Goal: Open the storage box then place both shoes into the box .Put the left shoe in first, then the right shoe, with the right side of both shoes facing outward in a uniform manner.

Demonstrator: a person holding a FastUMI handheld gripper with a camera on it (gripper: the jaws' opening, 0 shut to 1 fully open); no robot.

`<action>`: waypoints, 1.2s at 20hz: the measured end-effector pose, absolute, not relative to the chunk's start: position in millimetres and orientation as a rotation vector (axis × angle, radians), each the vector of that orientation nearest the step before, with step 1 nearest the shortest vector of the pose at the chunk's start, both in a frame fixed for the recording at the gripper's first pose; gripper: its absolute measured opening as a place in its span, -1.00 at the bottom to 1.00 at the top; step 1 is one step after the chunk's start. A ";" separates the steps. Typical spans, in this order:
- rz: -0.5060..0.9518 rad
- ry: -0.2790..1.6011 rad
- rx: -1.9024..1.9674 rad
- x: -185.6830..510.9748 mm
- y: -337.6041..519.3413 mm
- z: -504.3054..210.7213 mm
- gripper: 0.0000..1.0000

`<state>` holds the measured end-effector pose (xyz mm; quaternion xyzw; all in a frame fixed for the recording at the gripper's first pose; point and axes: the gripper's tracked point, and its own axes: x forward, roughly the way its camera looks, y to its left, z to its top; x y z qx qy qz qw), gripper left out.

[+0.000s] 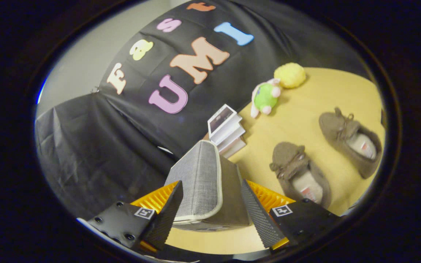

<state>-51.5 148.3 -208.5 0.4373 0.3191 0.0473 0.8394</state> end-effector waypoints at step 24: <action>0.248 0.819 1.352 -42.7 194.9 -225.1 -0.74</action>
